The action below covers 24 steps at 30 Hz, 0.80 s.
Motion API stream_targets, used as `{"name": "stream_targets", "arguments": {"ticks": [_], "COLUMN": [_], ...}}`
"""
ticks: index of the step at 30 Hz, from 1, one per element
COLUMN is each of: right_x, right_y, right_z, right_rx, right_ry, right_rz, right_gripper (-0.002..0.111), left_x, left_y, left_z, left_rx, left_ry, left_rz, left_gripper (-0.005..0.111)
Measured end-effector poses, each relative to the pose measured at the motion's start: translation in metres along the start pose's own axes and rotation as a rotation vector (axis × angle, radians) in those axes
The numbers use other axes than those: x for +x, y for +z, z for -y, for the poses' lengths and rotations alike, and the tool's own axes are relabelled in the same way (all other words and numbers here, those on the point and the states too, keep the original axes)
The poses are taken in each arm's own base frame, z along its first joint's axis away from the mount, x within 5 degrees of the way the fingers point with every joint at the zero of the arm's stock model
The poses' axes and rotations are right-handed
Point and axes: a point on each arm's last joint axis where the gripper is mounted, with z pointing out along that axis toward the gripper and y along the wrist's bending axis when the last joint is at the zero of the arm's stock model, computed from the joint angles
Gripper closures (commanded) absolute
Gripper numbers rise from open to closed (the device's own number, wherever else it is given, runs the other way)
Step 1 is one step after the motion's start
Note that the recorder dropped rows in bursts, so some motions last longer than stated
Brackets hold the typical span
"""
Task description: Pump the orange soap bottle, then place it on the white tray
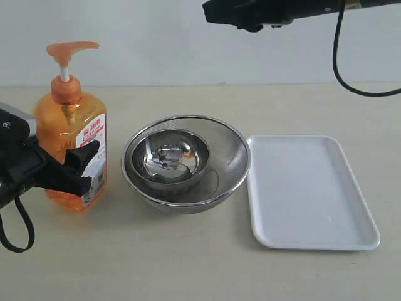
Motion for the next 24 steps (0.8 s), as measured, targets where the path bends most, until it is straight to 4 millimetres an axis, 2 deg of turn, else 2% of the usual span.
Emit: {"name": "stream_targets", "arguments": {"ticks": [4, 8, 13, 18, 24], "right_x": [-0.007, -0.008, -0.007, -0.002, -0.011], "right_y": [0.006, 0.016, 0.037, 0.06, 0.072], "right_z": [0.006, 0.002, -0.016, -0.028, -0.032], "right_rx": [-0.096, -0.167, -0.205, -0.178, -0.207], "right_ry": [-0.001, -0.107, -0.257, -0.327, -0.352], "right_rz": [0.019, 0.03, 0.031, 0.01, 0.037], "right_gripper": [0.059, 0.06, 0.06, 0.06, 0.06], "left_x": [0.0, 0.0, 0.0, 0.0, 0.0], "left_y": [0.0, 0.0, 0.0, 0.0, 0.0], "left_z": [0.0, 0.0, 0.001, 0.001, 0.001], "left_rx": [0.0, 0.0, 0.007, 0.009, 0.008], "left_ry": [0.0, 0.0, 0.005, 0.006, 0.006], "left_rz": [0.0, 0.0, 0.001, 0.002, 0.004], "left_gripper": [0.096, 0.096, 0.096, 0.096, 0.096]}}
